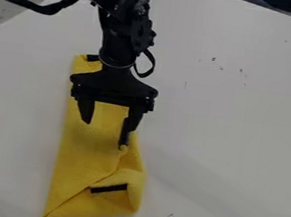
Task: Unfold the cloth from right to left
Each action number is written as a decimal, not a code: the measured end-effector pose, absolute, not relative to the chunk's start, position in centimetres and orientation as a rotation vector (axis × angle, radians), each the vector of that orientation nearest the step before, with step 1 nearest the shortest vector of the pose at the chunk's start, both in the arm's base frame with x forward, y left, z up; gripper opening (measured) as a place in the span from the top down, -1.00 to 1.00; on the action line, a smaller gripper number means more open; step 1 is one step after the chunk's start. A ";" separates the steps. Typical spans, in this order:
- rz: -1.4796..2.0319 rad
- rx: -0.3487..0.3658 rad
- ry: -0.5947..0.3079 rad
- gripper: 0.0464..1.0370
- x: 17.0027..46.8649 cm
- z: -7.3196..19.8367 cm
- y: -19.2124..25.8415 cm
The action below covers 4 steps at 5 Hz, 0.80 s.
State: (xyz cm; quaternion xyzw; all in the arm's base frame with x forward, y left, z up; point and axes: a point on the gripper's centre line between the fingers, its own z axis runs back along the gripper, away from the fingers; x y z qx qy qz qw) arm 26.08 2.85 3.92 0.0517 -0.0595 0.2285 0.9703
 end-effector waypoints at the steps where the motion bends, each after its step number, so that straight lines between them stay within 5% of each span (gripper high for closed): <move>1: 0.465 0.109 -0.096 -0.93 25.8 3.3 2.8; 4: 0.466 0.145 -0.083 -0.92 26.1 4.4 -0.5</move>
